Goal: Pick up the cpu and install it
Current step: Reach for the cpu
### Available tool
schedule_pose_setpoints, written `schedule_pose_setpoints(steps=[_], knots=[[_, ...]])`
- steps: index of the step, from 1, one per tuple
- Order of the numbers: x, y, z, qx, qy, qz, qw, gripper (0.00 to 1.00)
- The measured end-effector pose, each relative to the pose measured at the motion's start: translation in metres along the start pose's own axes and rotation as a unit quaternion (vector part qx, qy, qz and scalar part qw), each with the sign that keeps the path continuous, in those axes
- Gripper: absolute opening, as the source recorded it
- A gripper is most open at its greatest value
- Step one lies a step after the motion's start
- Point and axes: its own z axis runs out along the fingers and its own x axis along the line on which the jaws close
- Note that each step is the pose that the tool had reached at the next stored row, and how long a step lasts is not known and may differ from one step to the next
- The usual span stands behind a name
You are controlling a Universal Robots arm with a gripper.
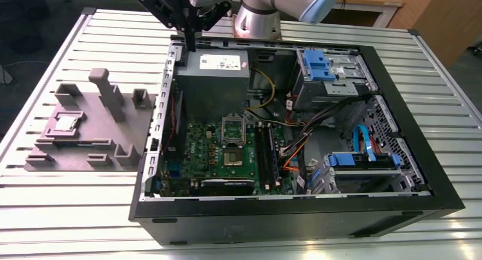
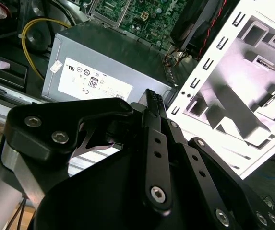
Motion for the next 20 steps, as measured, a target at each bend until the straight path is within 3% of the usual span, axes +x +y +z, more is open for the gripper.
schedule_pose_setpoints(steps=[20], knots=[[0.0071,-0.0005,-0.0002,0.0000,0.0000,0.000,1.00000,0.10]])
